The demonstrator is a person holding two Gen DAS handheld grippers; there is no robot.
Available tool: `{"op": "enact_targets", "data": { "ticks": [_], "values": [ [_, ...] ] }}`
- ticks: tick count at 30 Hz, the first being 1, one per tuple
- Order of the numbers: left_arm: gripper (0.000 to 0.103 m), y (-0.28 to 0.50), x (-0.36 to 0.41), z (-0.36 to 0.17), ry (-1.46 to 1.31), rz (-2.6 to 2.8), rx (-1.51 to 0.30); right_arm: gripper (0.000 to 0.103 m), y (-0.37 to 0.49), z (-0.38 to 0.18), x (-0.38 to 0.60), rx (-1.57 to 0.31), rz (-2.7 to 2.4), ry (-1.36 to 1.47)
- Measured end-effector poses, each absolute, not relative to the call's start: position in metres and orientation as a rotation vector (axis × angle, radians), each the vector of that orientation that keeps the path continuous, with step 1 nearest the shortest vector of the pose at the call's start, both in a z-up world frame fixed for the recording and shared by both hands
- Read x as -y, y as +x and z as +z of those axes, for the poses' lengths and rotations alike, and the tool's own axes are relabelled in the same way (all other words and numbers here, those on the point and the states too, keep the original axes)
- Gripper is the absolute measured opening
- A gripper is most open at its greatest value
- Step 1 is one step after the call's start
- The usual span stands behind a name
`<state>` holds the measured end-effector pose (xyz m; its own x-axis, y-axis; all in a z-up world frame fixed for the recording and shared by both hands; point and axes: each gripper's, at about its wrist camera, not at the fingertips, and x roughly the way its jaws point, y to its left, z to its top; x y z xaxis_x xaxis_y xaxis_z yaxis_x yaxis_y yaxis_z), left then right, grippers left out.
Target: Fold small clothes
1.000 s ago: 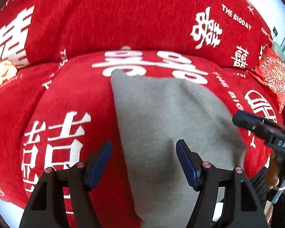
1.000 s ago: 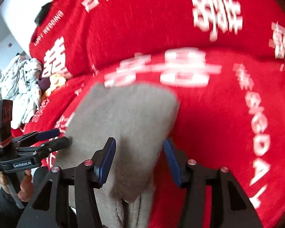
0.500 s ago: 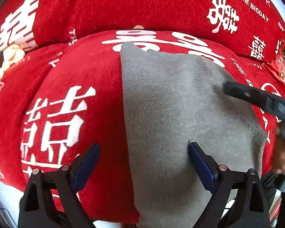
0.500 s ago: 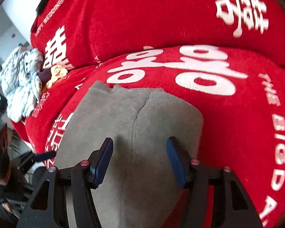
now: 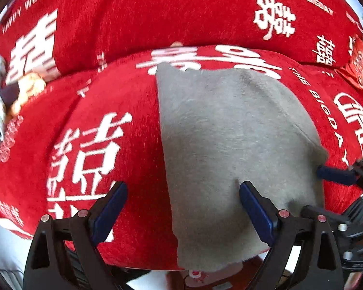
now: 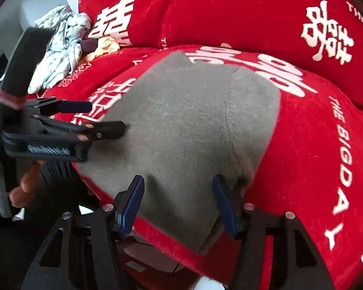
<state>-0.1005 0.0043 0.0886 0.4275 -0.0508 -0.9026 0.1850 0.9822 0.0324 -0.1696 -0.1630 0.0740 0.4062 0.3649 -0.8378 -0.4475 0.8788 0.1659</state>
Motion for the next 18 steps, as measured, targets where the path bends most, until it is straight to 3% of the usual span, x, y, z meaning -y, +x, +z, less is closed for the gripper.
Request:
{"op": "enact_targets", "data": {
  "ticks": [8, 18],
  "values": [
    [0.094, -0.108, 0.009, 0.119, 0.149, -0.136, -1.060, 0.065, -0.176, 0.124, 0.149, -0.961, 0.436, -0.174],
    [0.094, -0.108, 0.010, 0.124, 0.077, -0.193, -1.063, 0.065, -0.173, 0.123, 0.145, -0.968, 0.421, -0.214]
  ]
}}
